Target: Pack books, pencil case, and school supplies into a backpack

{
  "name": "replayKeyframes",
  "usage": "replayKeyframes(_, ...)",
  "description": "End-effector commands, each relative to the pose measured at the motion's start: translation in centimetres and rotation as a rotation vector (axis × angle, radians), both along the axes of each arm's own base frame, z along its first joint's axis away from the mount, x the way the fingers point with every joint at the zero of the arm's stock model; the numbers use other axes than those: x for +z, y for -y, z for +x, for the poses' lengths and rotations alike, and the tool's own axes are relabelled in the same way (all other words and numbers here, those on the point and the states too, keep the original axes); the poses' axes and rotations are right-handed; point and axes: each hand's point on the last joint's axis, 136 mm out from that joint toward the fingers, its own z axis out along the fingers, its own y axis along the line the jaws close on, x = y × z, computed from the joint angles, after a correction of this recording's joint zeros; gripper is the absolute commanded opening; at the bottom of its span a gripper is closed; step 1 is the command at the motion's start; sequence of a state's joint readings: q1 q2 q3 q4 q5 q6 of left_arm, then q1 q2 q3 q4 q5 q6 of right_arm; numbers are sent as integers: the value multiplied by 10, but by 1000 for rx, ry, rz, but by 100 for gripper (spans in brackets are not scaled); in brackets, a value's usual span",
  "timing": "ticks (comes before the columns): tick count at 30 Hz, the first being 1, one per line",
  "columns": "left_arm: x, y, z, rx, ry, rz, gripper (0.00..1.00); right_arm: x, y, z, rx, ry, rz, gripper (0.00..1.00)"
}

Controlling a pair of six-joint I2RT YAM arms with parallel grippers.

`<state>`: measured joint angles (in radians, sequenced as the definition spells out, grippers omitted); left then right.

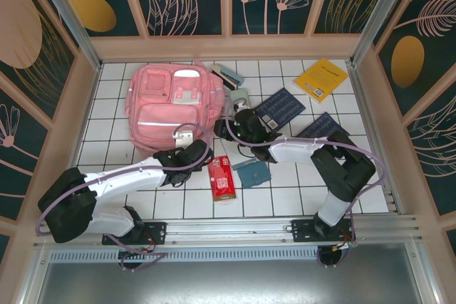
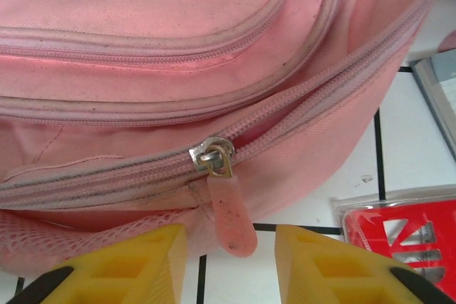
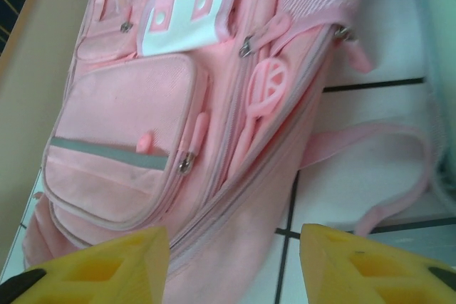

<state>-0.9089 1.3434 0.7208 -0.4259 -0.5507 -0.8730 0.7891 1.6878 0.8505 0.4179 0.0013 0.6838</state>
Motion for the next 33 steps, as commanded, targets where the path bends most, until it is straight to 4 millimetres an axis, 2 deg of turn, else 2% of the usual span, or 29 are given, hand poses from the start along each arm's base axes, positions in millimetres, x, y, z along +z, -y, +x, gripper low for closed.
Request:
replayKeyframes(1, 5, -5, 4, 40, 1, 41, 40, 11, 8, 3, -14, 54, -2, 53)
replayKeyframes(8, 1, -13, 6, 83, -19, 127, 40, 9, 15, 4, -21, 52, -3, 53)
replayKeyframes(15, 2, -20, 9, 106, -23, 202, 39, 7, 10, 0, 9, 41, 14, 53)
replayKeyframes(24, 12, -25, 9, 130, -10, 217, 33, 10, 8, -3, 25, 44, 32, 53)
replayKeyframes(33, 5, -20, 9, 101, -19, 207, 26, 12, 5, -5, 39, 49, 35, 53)
